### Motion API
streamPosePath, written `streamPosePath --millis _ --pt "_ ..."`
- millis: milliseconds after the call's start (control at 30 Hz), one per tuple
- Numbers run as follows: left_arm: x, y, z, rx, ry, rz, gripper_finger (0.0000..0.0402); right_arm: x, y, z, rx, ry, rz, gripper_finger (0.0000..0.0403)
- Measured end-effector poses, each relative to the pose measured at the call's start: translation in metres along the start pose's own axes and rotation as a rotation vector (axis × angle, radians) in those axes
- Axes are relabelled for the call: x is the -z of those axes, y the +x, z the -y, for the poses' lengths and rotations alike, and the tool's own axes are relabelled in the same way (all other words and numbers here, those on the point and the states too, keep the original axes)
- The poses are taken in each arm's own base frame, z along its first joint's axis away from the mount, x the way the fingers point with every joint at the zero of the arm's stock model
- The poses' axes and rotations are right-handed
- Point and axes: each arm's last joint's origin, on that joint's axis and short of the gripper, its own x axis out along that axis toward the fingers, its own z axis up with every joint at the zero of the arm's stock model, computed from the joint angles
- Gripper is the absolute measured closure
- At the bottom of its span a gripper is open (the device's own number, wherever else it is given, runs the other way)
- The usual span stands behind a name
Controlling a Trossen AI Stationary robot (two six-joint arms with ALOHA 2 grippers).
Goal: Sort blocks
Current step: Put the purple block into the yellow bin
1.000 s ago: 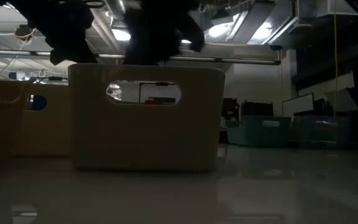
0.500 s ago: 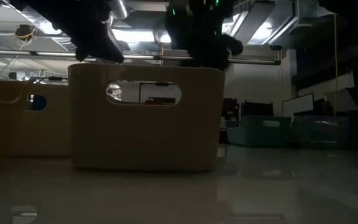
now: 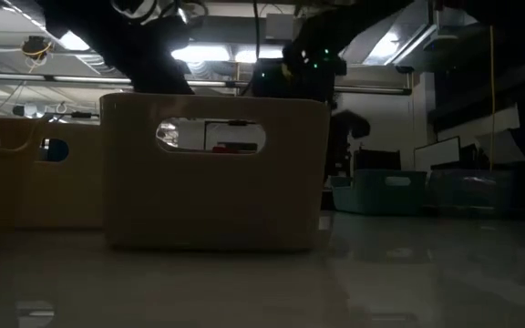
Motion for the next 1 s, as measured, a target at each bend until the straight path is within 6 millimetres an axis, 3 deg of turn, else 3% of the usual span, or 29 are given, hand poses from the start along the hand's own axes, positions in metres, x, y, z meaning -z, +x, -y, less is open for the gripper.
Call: streamPosePath --millis 200,600,700,933,1000 --pt "0.001 0.003 0.001 -0.001 0.001 -0.006 0.0400 0.001 0.022 -0.001 0.087 -0.030 0.018 0.0182" --pt "0.000 0.002 0.001 0.001 -0.009 0.002 0.0400 0.014 0.039 -0.008 0.071 -0.005 -0.024 0.0190" --pt "0.000 0.002 0.001 0.001 -0.012 0.002 0.0400 0.014 0.040 -0.007 0.080 0.035 -0.016 0.0217" --pt "0.000 0.002 0.001 0.002 -0.033 0.002 0.0400 0.013 0.040 -0.004 0.143 0.061 -0.045 0.0336" --pt "0.000 0.002 0.001 0.002 -0.034 0.002 0.0400 0.012 0.036 -0.003 0.172 0.061 -0.074 0.0352"
